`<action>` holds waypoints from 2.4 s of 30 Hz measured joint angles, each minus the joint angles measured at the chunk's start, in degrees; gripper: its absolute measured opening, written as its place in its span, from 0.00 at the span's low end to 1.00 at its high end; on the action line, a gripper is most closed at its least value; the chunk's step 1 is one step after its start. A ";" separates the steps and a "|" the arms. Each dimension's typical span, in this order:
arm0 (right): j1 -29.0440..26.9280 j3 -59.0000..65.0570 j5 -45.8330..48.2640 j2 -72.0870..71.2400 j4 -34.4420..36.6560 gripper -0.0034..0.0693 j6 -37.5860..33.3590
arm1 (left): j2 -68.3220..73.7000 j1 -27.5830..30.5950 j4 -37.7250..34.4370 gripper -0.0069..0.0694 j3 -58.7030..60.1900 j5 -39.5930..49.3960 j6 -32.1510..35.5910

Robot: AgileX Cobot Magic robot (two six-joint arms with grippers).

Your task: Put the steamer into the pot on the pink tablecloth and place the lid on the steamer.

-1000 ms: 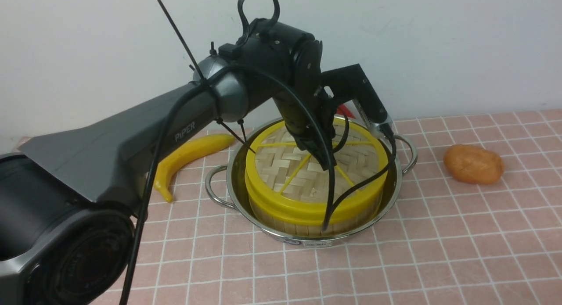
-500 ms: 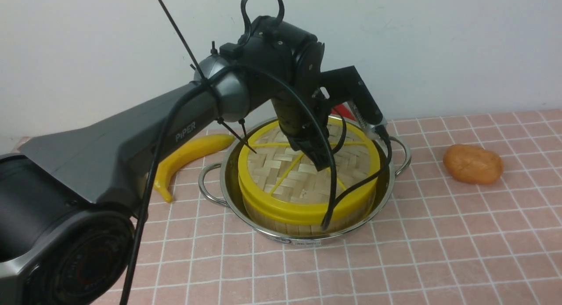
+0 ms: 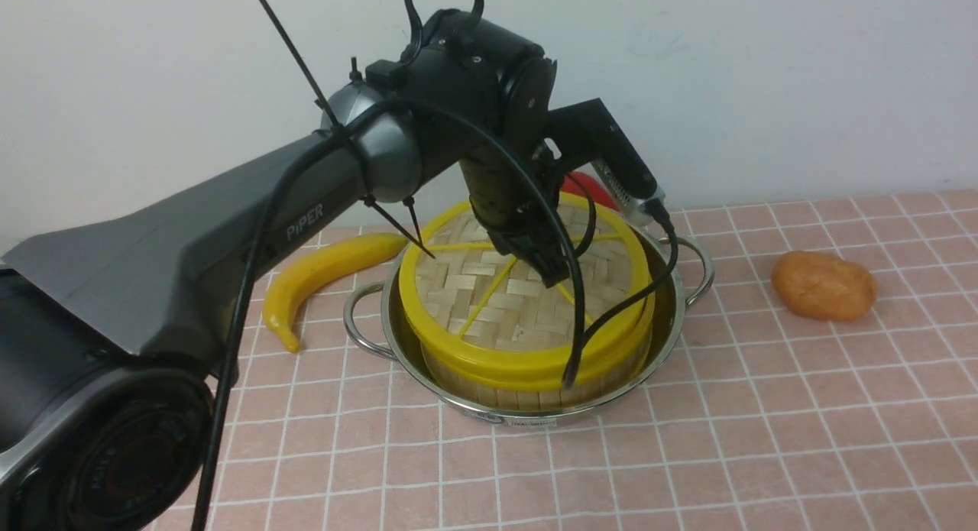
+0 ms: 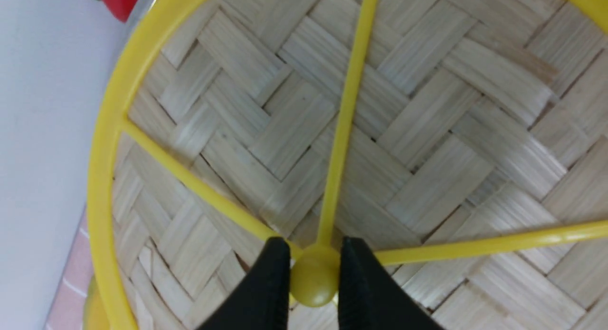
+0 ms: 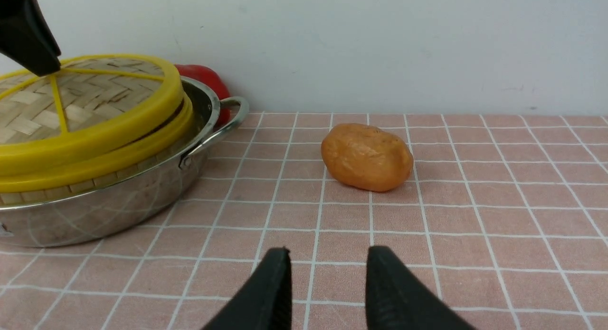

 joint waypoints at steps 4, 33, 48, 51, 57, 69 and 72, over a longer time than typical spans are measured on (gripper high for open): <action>0.00 0.00 0.00 0.00 0.00 0.38 0.00 | 0.19 0.06 -0.12 0.24 0.00 -0.76 0.00; 0.00 0.00 0.00 0.00 0.00 0.38 0.00 | 0.73 0.57 -3.88 0.24 0.00 -2.41 -0.35; 0.00 0.00 0.00 0.00 0.00 0.38 0.00 | 0.73 0.57 -3.88 0.24 0.00 -0.94 -2.94; 0.00 0.00 0.00 0.00 0.00 0.38 0.00 | 0.73 0.57 -3.88 0.24 0.00 -1.00 -2.97; 0.00 0.00 0.00 0.00 0.00 0.38 0.00 | 0.73 0.57 -3.88 0.25 0.00 -2.47 -3.07; 0.00 0.00 0.00 0.00 0.00 0.38 0.00 | 1.65 0.57 -2.99 0.37 0.00 -2.68 -4.74; 0.00 0.00 0.00 0.00 0.00 0.38 0.00 | 1.65 0.57 -2.66 0.38 0.00 -2.56 -5.28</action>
